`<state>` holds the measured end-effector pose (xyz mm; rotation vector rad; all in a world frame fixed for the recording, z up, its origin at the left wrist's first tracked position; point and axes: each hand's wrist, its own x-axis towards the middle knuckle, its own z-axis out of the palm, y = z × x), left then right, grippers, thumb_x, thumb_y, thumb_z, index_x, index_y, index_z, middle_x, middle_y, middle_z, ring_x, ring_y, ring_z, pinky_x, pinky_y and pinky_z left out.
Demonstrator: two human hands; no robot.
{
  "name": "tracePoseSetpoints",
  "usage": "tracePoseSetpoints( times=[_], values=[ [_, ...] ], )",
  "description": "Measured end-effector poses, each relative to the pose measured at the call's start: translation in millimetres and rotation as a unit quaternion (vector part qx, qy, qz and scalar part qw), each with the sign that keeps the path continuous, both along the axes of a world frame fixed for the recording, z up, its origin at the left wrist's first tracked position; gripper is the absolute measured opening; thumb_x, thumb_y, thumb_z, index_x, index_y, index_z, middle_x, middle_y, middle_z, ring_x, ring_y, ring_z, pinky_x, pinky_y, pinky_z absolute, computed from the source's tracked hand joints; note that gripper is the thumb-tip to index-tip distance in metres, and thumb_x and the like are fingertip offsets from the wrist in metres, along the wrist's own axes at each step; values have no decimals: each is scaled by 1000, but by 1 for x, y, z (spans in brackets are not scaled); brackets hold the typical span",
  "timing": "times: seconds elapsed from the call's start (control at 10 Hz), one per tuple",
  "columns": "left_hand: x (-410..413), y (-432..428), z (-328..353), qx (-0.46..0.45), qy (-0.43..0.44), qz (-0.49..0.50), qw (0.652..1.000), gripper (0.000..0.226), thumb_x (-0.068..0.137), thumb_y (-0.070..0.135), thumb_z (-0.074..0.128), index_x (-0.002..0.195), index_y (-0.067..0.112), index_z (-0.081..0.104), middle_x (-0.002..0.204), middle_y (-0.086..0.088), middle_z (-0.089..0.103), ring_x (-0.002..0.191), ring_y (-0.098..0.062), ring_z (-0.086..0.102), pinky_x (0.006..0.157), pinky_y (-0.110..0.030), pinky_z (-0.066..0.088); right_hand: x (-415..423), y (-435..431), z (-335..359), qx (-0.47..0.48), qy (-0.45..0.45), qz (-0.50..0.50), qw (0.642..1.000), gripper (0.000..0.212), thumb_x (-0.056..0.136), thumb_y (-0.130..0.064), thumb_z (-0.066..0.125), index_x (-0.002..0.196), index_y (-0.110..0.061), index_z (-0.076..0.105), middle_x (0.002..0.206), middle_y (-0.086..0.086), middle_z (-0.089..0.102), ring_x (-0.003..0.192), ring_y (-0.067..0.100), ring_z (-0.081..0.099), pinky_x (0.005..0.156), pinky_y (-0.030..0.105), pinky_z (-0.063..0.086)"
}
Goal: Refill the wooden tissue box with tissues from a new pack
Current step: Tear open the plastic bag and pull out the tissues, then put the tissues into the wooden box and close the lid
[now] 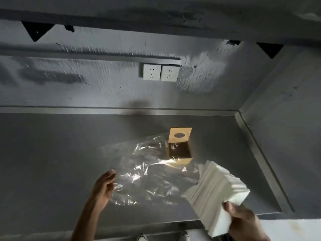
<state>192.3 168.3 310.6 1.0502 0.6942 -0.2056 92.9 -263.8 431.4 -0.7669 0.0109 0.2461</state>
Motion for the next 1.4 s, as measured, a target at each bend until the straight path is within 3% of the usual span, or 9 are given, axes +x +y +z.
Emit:
tracePoseSetpoints(
  times=[0.2,0.5,0.7,0.8,0.9,1.0,1.1,1.2,1.4],
  values=[
    [-32,14,-67,-52,72,120,989,16,76,9,56,63,17,63,69,-6,65,47,-11,64,47,-24,55,42,13,12,79,128,-4,989,55,106,-29,16,150,1,1,155,31,4,144,45,2,117,53,-11],
    [-27,-80,-90,-106,146,237,955,31,98,11,34,67,16,41,36,-2,56,37,-10,61,38,-19,51,90,4,15,37,139,13,990,90,44,-37,95,124,-11,61,112,16,66,97,30,68,82,47,56],
    [-19,-126,-65,-139,81,216,963,18,91,20,60,81,9,49,94,-22,50,107,-29,62,83,-43,56,104,-33,9,-25,164,65,984,78,45,-33,95,114,-9,68,110,18,69,97,31,69,78,44,58],
    [-40,-150,-79,361,-143,47,920,135,5,39,92,126,-2,49,144,-31,35,132,-44,37,106,-48,35,107,-50,2,-85,139,70,984,85,55,-33,90,129,-14,53,112,17,66,102,31,67,77,42,57],
    [-23,-224,-24,333,-276,37,901,132,33,24,96,146,25,27,151,-11,26,147,-36,7,115,-17,16,112,-63,-9,-154,120,51,980,91,62,-35,86,139,-24,39,125,21,57,114,39,59,78,46,55],
    [-8,-295,26,144,-192,84,967,47,83,43,64,125,45,41,135,-3,48,130,-34,44,96,-29,39,115,-72,-22,-152,98,30,983,81,68,-36,82,137,-27,41,124,18,59,114,38,60,84,49,55],
    [-17,-357,40,12,-166,27,986,54,100,33,37,150,20,21,150,-33,23,138,-36,31,115,-39,28,111,-76,-26,-99,77,17,992,59,83,-36,69,135,-16,48,125,23,60,115,40,59,88,47,53],
    [-32,-391,58,256,-262,-96,926,86,88,67,43,149,9,22,152,-19,31,133,-12,45,115,-29,31,104,-78,-34,-67,90,4,994,58,89,-43,61,134,-9,49,126,29,57,115,39,59,88,43,53],
    [-24,-416,71,252,-254,-150,922,89,67,37,80,139,24,31,136,1,52,126,-17,52,98,-36,50,89,-91,-41,-45,79,41,995,60,100,-50,33,138,-5,45,135,30,49,128,41,47,106,48,38]
  ],
)
